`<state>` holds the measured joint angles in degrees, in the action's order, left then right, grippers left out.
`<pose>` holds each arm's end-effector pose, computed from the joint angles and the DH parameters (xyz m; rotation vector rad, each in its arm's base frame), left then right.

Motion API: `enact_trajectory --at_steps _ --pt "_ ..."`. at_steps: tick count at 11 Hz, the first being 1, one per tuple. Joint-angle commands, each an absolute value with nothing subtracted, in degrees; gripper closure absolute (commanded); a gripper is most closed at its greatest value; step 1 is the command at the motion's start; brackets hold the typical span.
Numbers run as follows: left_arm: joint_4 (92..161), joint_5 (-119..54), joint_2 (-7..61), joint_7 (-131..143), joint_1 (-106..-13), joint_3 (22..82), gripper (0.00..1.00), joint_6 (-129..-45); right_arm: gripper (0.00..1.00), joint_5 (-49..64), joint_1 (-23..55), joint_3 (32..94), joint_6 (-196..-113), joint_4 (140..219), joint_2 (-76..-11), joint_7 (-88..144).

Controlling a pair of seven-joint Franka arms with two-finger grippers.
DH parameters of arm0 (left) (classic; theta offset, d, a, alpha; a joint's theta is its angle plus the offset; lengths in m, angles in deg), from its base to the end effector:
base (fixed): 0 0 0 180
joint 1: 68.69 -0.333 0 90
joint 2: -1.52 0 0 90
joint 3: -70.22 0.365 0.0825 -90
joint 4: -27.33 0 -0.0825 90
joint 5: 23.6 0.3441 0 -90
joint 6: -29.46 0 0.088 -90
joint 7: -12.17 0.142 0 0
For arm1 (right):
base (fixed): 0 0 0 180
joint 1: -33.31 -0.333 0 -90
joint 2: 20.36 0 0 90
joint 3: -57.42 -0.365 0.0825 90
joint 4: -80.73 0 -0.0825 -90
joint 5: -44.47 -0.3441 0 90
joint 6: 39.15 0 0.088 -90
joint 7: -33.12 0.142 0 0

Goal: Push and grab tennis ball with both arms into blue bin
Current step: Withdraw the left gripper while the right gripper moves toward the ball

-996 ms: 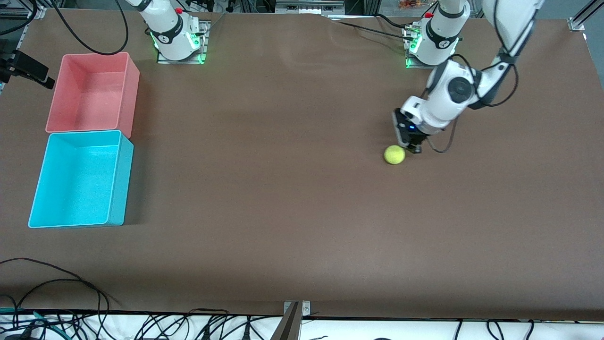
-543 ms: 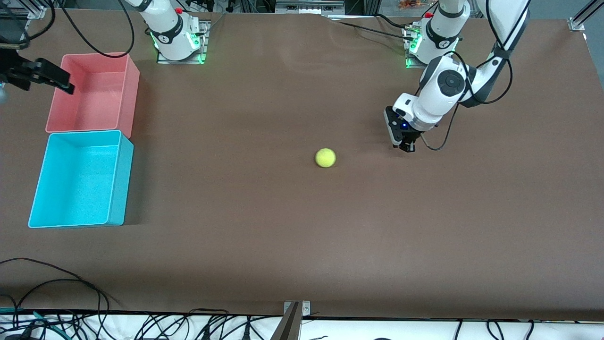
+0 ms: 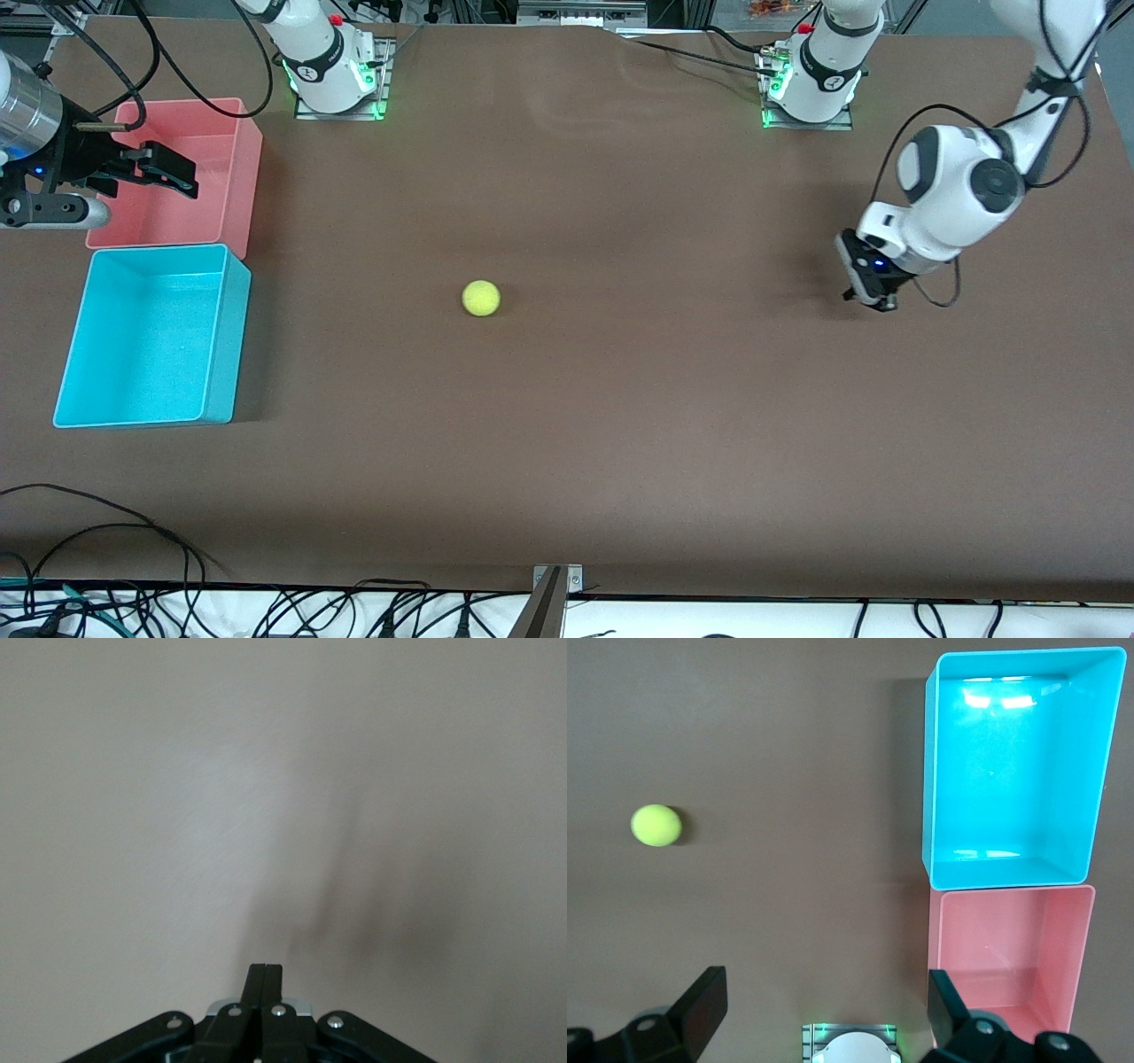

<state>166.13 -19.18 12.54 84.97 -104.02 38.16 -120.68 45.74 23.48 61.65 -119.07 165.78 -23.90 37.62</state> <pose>0.4845 0.0271 0.2922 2.5077 -1.8469 0.1059 0.5101 0.0480 0.6296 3.0932 0.0259 -0.2297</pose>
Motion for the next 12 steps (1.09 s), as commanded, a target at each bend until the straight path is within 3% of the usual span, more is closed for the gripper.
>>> enact_trajectory --at_steps 1,3,6,7,8,12 --pt "152.45 -18.77 11.54 83.72 -106.66 37.53 1.00 -104.19 0.00 45.26 23.38 61.99 -118.61 164.94 -24.93 37.77" --pt "145.31 -18.77 11.72 75.76 -106.92 37.53 1.00 -94.95 0.00 45.88 22.25 61.73 -120.09 164.67 -25.20 37.77" --pt "141.16 -18.94 11.63 64.67 -106.92 37.27 1.00 -93.94 0.00 46.14 22.15 61.73 -121.68 165.19 -27.04 37.86" --pt "139.58 -18.86 11.63 62.46 -106.75 37.18 0.78 -93.59 0.00 46.14 22.15 61.82 -121.68 165.20 -27.74 37.77" --pt "138.18 -18.86 11.72 62.88 -106.66 37.18 0.01 -93.24 0.00 46.57 22.15 61.82 -121.77 165.20 -28.01 37.77" --pt "136.06 -25.34 11.28 62.00 -107.01 37.53 0.00 -93.24 0.00 47.11 22.15 61.91 -121.68 165.20 -28.63 37.77"
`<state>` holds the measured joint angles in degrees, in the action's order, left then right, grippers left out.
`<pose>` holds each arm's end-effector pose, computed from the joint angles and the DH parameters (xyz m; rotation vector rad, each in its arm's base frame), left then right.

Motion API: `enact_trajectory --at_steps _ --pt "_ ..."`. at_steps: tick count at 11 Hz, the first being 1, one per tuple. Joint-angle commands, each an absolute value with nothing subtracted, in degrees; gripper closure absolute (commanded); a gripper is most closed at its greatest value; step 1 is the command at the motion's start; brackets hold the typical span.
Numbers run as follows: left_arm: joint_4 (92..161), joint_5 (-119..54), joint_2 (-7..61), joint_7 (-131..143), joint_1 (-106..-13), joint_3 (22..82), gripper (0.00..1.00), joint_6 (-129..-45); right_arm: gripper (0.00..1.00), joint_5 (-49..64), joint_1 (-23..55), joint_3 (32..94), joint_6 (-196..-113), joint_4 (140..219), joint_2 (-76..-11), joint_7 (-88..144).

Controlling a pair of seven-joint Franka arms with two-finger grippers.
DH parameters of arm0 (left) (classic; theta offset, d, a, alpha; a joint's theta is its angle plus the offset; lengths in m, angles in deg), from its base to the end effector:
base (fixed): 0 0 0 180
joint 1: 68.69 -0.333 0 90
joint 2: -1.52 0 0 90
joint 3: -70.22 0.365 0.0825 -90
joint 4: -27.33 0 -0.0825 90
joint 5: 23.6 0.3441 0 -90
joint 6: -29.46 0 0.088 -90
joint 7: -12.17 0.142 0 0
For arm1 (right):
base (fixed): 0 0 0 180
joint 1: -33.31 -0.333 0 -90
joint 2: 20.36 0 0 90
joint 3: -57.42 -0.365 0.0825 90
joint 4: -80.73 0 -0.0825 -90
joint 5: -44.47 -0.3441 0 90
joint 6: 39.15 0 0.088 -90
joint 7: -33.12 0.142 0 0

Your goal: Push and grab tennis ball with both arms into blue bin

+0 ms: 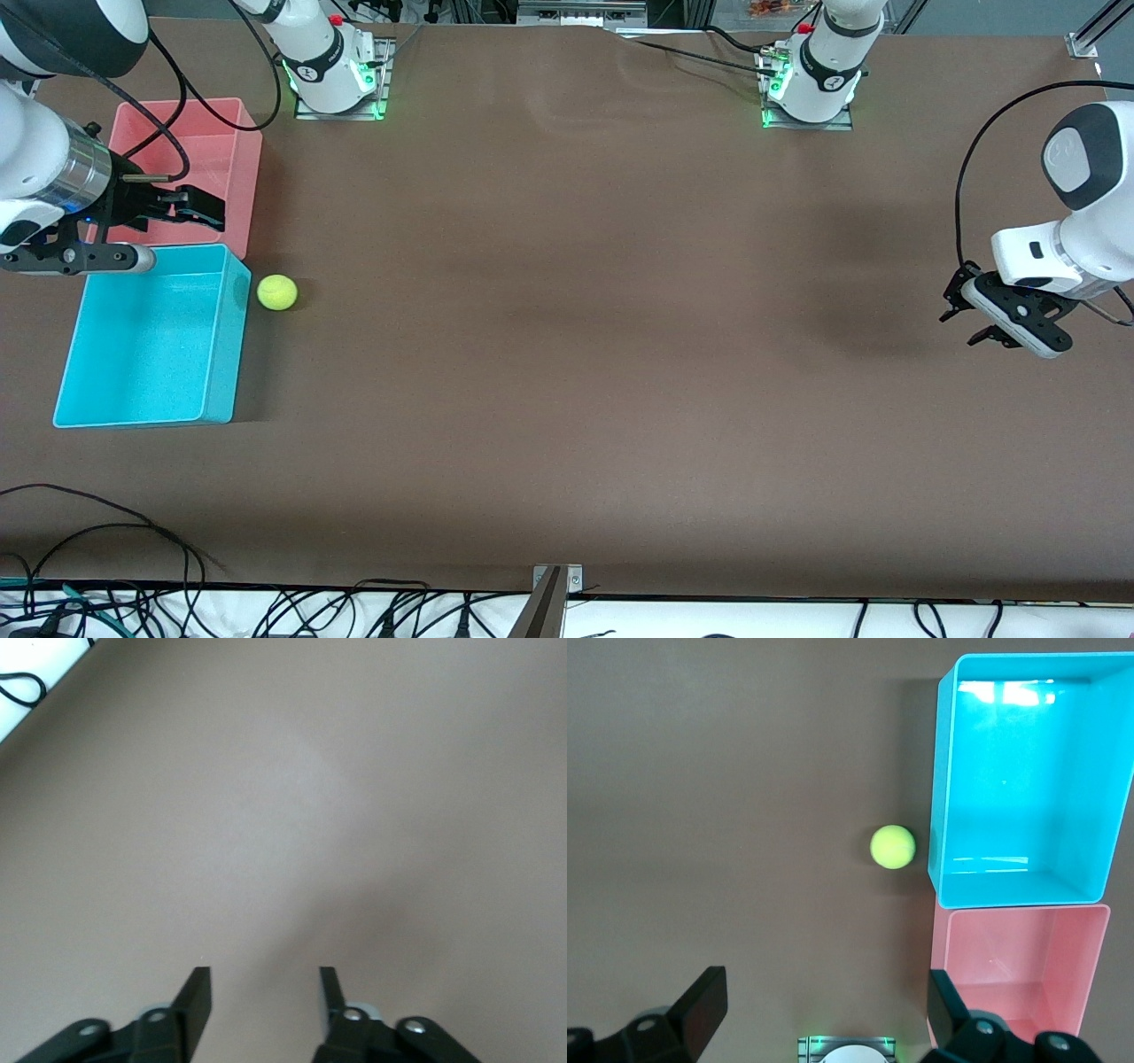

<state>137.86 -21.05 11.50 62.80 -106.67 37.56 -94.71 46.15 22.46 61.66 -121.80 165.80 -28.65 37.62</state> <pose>0.5724 0.0717 0.4534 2.8824 -1.2237 0.1682 0.5391 0.0612 0.5889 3.0705 0.0546 -0.2799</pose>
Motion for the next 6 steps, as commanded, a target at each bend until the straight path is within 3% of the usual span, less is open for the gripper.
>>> enact_trajectory --at_steps 1,6 --pt "135.62 -27.36 10.93 61.31 -106.92 37.53 0.00 -93.15 0.00 47.11 22.15 61.82 -121.68 165.20 -28.71 37.77" --pt "129.30 -28.00 10.75 39.92 -101.05 37.53 0.00 -86.93 0.00 47.28 22.33 62.08 -125.19 166.60 -34.94 37.77"
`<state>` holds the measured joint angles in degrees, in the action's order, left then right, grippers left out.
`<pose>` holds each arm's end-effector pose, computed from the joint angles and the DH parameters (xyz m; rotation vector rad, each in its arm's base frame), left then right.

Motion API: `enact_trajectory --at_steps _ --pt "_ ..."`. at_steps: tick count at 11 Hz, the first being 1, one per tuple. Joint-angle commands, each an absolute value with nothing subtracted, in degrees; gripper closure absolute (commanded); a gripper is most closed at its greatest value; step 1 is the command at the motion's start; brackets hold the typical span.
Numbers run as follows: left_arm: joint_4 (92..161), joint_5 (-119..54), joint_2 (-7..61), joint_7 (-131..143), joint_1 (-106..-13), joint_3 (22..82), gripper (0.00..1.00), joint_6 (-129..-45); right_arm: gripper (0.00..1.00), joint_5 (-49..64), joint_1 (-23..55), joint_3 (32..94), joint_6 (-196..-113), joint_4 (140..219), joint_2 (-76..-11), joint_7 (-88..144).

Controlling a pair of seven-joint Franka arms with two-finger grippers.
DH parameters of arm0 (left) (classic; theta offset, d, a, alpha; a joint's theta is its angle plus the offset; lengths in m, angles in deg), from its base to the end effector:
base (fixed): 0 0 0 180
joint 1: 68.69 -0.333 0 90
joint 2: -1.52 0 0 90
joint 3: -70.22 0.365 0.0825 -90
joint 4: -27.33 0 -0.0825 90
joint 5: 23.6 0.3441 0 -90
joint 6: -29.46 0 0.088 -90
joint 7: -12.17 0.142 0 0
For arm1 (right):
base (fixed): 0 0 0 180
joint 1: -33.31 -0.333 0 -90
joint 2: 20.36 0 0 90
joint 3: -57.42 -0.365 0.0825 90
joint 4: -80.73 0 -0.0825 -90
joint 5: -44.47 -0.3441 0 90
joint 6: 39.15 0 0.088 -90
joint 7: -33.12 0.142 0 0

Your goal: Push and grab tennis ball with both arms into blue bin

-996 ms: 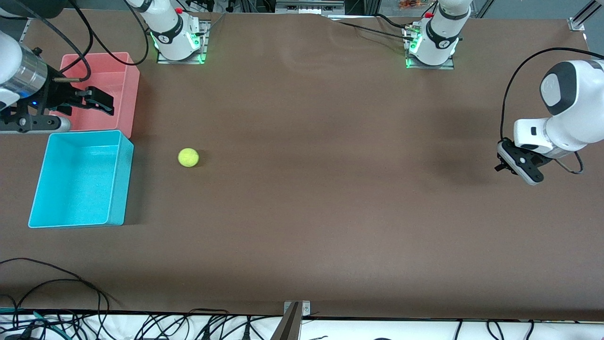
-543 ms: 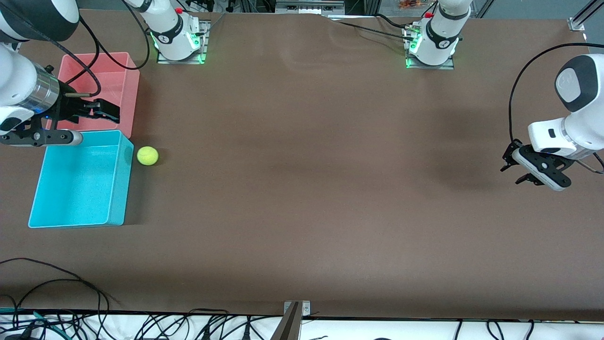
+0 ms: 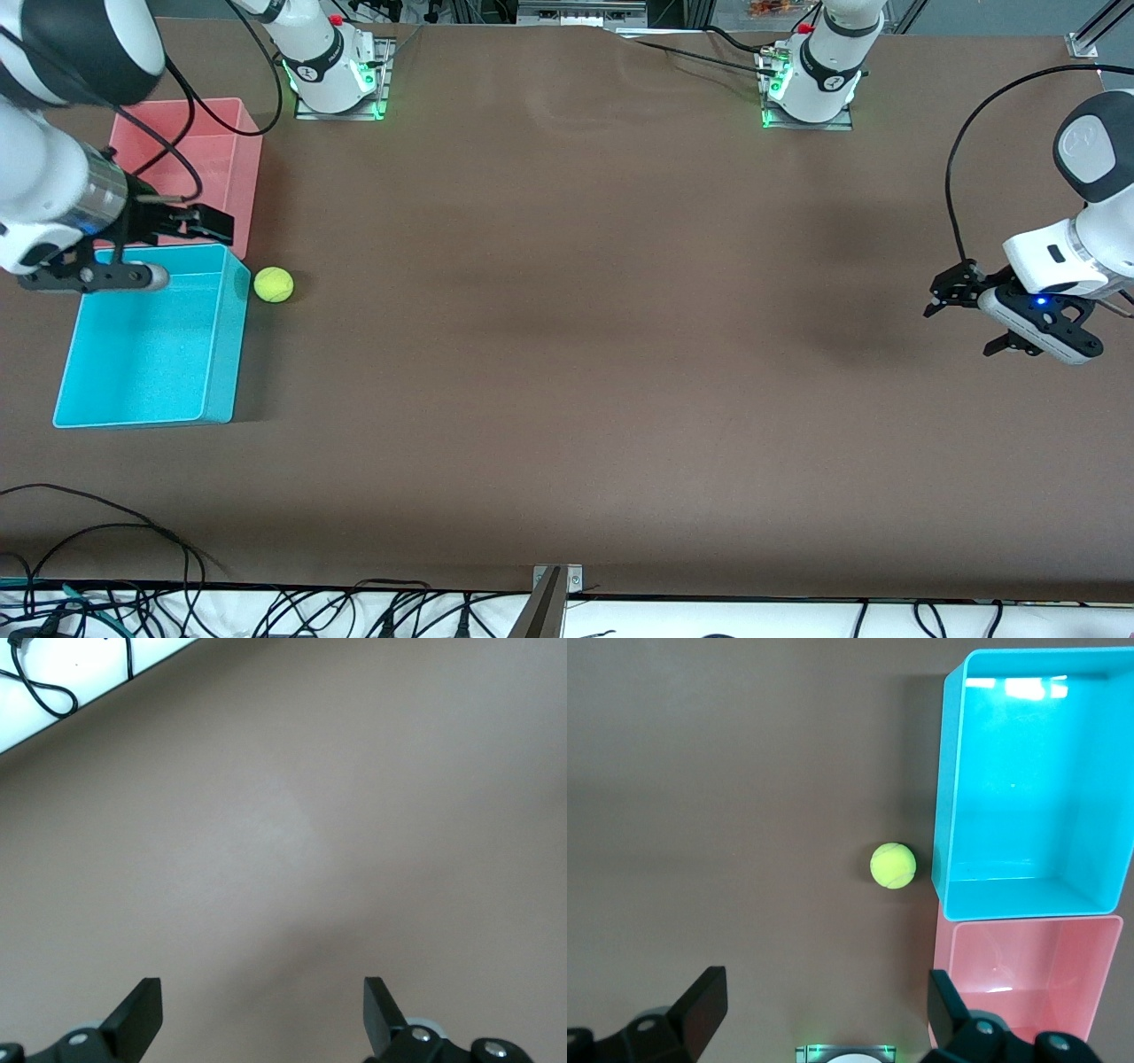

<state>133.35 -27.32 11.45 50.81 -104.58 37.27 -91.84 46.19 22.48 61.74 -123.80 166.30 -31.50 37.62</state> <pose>0.5852 0.0435 0.4848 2.9061 -0.8674 0.2518 0.5556 0.0630 0.5601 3.0605 0.0540 -0.3144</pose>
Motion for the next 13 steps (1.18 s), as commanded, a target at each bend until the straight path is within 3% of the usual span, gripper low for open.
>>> enact_trajectory --at_steps 1,7,10,13 --pt "127.37 -27.82 10.84 34.98 -99.38 37.62 0.00 -84.65 0.00 47.89 22.33 62.08 -125.63 167.73 -35.91 37.77" --pt "119.71 -24.07 9.36 2.06 -80.59 48.15 0.00 -71.71 0.00 52.89 22.77 62.43 -143.18 187.40 -37.32 38.04" --pt "119.79 -23.68 5.58 -4.88 -68.54 60.95 0.00 -70.39 0.00 53.70 23.12 64.36 -153.56 197.25 -38.02 38.04" --pt "120.14 -25.19 3.99 -4.80 -67.11 67.04 0.00 -67.84 0.00 53.79 23.38 64.98 -160.27 201.76 -38.91 38.12"
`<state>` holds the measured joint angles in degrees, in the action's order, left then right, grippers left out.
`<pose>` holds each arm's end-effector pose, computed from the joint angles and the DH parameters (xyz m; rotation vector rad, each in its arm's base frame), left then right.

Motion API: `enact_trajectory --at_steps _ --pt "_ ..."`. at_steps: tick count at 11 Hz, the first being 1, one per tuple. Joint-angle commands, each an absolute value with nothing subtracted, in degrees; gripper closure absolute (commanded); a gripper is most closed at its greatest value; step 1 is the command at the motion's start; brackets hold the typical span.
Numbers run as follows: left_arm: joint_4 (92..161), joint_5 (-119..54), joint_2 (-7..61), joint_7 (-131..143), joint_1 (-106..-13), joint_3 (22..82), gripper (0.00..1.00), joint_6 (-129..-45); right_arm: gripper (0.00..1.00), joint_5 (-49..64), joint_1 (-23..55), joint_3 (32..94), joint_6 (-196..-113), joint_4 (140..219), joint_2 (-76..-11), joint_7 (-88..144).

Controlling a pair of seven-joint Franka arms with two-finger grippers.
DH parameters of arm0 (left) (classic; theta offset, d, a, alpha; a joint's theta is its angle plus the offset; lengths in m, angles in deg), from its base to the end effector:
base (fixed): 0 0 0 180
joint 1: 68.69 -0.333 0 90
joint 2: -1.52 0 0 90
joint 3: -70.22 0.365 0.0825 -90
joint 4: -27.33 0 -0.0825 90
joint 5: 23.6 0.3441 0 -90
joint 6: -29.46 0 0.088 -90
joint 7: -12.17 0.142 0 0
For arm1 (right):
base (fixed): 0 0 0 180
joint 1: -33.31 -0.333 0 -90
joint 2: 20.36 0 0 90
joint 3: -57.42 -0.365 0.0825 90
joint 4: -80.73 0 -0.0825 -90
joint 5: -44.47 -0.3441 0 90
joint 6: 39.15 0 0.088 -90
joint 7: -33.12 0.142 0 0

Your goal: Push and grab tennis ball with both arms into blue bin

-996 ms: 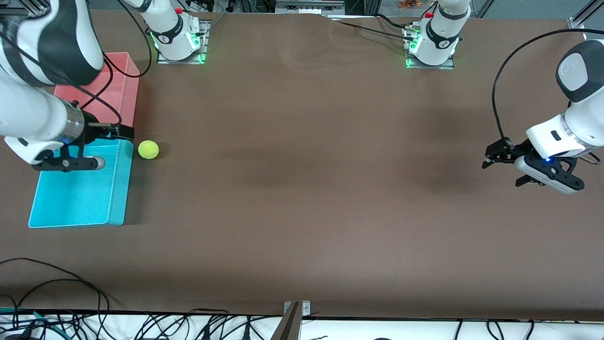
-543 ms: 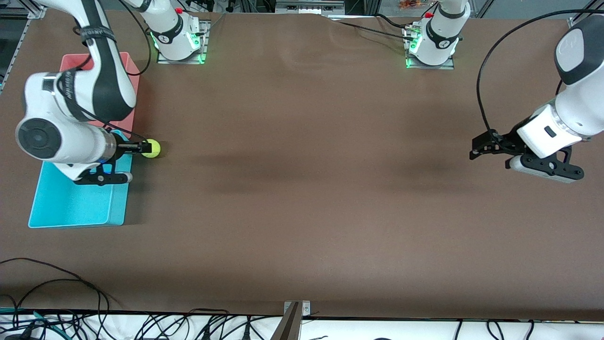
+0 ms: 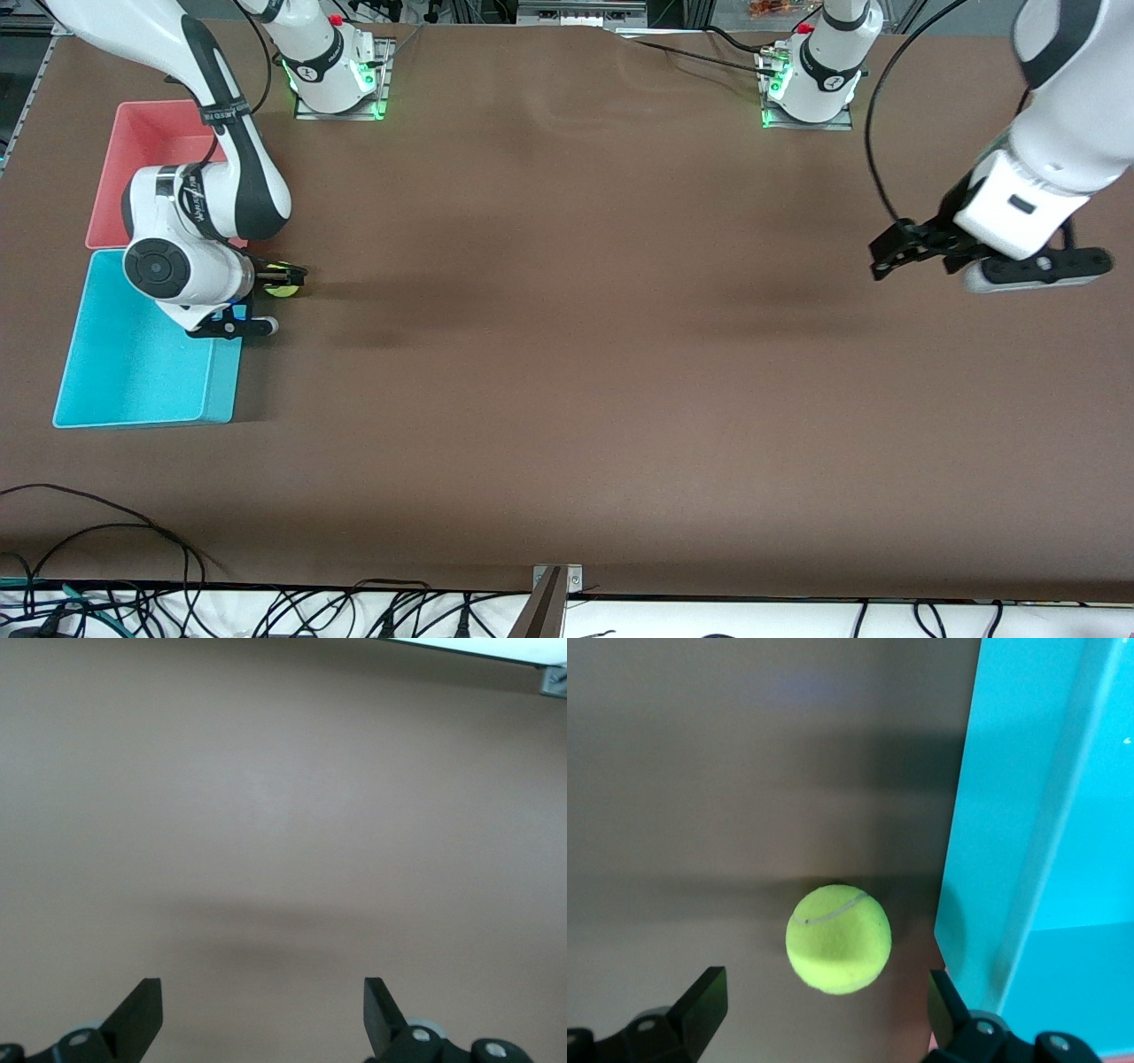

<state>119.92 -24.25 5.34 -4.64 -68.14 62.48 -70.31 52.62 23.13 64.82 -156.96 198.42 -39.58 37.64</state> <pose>0.5482 -0.0787 0.5990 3.0991 0.2342 0.0831 0.5307 0.0159 0.2951 2.9253 0.0837 -0.4748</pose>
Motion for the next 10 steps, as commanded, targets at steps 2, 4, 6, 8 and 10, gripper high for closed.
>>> enact_trajectory --at_steps 2,4,6,8,10 --pt "119.88 -24.40 3.99 -3.66 -67.02 67.94 0.00 -67.84 0.00 53.70 23.47 64.98 -160.27 202.54 -40.66 38.21" --pt "119.88 -24.31 3.72 -1.82 -66.93 68.99 0.00 -68.27 0.00 53.70 23.38 65.07 -161.32 202.90 -43.03 38.21" --pt "120.23 -22.39 3.37 -1.11 -66.58 68.99 0.00 -68.28 0.00 53.70 23.47 65.07 -162.46 202.82 -43.91 38.12" --pt "120.14 -21.58 3.11 -0.23 -65.79 68.73 0.00 -67.58 0.00 53.79 23.73 65.42 -163.78 202.90 -45.05 37.34" --pt "120.06 -21.58 2.58 4.67 -65.70 68.73 0.00 -66.78 0.04 53.70 23.91 65.42 -165.27 202.90 -46.29 37.42"
